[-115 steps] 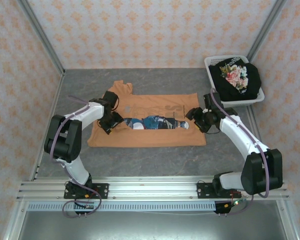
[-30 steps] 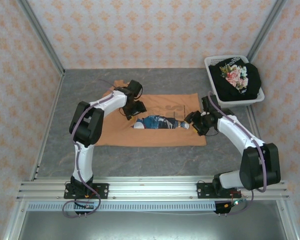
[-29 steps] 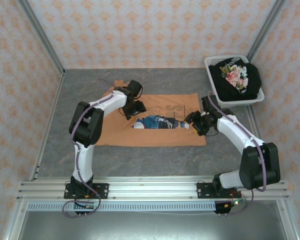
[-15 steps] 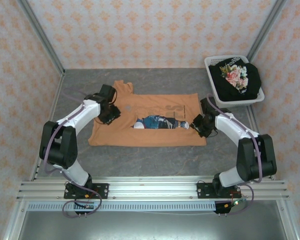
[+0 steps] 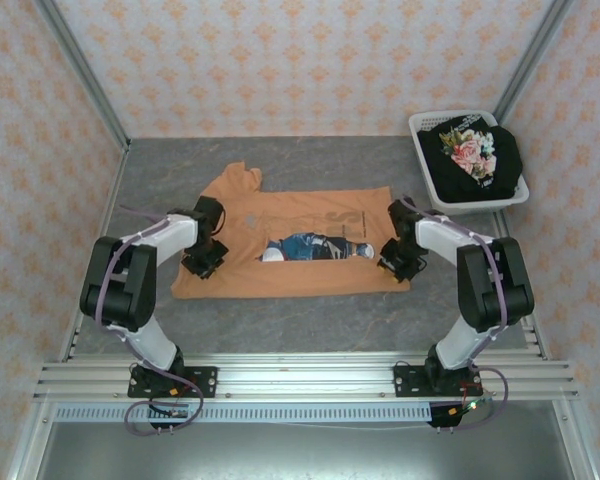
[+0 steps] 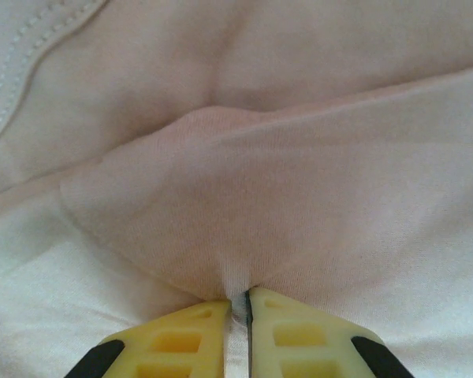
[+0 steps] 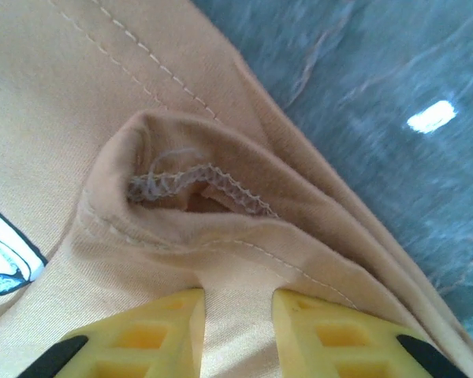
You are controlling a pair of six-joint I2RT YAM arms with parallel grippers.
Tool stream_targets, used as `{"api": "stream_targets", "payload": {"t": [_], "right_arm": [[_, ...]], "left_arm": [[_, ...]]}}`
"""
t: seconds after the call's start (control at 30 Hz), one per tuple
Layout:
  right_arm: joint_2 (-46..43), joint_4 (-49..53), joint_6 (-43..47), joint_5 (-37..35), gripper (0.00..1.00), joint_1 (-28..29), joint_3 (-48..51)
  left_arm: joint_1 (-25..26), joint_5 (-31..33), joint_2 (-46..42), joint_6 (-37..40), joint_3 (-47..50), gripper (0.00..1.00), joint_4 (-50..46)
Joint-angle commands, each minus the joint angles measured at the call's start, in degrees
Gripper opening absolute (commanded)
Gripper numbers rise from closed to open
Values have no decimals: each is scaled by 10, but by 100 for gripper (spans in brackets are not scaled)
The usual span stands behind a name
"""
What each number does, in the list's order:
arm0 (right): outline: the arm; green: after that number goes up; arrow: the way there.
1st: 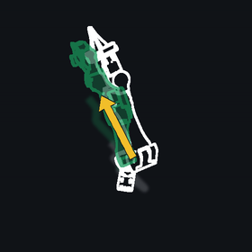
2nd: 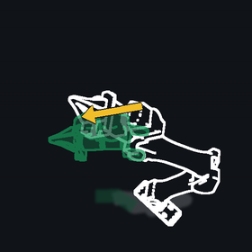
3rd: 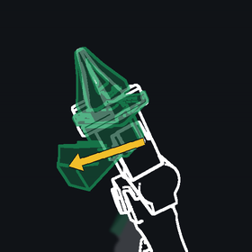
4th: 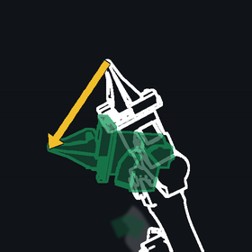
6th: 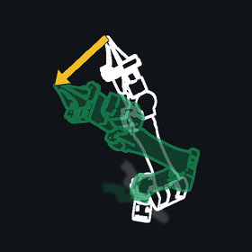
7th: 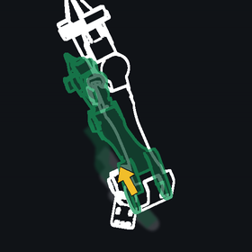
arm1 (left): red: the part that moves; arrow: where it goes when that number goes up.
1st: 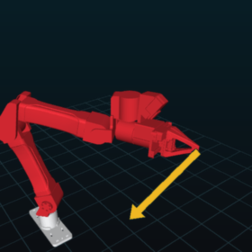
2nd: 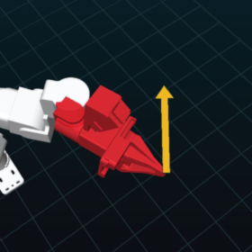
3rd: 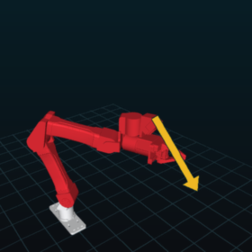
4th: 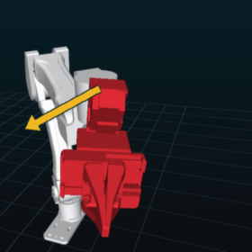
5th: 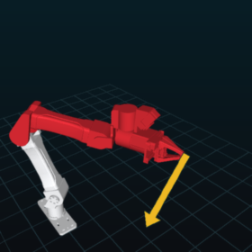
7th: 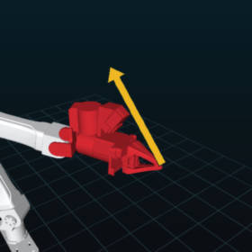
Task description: Fold and stack the t-shirts
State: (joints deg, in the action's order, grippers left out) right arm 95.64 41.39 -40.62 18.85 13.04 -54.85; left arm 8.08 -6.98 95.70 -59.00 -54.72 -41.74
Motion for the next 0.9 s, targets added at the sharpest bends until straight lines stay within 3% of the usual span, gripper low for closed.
{"api": "stream_targets", "payload": {"t": [0.0,0.2,0.4,0.53,0.63,0.87], "right_arm": [[14,70,22,-4,31,26,31],[-15,95,27,31,33,70,62],[-49,125,24,33,35,75,32],[-109,93,15,-16,50,73,-29],[-97,42,32,-27,54,58,-75],[47,12,90,-28,52,18,-231]], "left_arm": [[-12,57,-23,-44,61,14,-58],[-23,71,-70,-40,102,14,-86],[-35,73,-118,-42,96,16,-117],[-36,98,-116,-7,-27,33,-118],[-37,104,-46,46,-156,45,-102],[-45,80,229,186,-511,44,-130]]}}
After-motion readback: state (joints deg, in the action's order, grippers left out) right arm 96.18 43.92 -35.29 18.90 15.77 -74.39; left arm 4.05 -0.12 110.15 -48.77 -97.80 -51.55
